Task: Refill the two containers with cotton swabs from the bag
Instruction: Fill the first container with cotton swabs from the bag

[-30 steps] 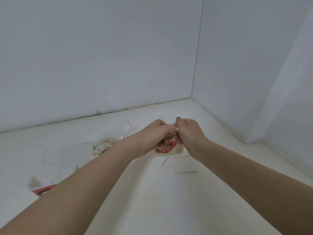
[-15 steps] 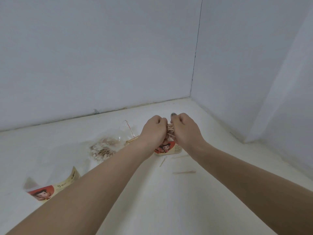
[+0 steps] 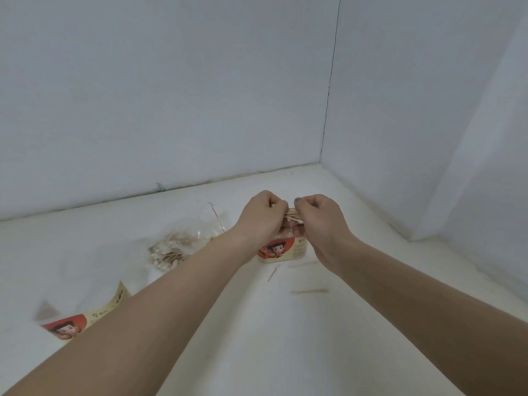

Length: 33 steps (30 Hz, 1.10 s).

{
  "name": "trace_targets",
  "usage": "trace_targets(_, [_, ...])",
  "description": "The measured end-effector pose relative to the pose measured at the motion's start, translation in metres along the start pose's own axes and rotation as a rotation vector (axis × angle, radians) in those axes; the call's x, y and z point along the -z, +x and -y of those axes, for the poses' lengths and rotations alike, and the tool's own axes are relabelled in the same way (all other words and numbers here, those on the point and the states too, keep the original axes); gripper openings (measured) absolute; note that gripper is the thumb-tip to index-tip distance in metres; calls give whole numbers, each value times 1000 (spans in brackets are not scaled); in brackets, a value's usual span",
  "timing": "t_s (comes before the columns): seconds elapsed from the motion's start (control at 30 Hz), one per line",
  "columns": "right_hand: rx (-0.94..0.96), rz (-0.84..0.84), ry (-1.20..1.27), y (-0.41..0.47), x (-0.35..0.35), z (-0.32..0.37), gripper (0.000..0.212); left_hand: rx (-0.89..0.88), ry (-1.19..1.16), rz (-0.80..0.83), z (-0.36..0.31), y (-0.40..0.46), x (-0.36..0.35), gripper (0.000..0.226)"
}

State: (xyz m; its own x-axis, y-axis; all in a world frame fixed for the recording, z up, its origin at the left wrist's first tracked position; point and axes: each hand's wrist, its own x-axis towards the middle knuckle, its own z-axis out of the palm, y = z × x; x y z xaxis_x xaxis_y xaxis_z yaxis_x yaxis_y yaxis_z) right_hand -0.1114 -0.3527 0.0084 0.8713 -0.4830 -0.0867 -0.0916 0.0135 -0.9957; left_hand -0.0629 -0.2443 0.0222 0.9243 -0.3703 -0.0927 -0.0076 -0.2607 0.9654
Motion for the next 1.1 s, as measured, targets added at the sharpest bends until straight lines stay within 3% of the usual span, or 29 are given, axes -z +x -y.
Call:
trace_targets(0.1, [3,-20,7,2,3,1,22,-19,87,-40,2,2,-3,17])
trace_targets(0.2, [-40,47,112,1,3,4,19,55,18,-9,-1,0,-8,16])
trace_targets(0.43, [-155,165,306,-4,17,14,20,45,-89,-47,3,4,-8,12])
trace_targets(0.8, [-83,159,164,-3,13,13,25,-67,-58,-111,1,1,-17,14])
trace_targets(0.9, [-23,76,82,-4,10,10,22,-118,-46,-112,1,1,-19,16])
trace_targets(1.1, [59,-29,27,3,8,11,15,-158,192,-171,3,10,-20,36])
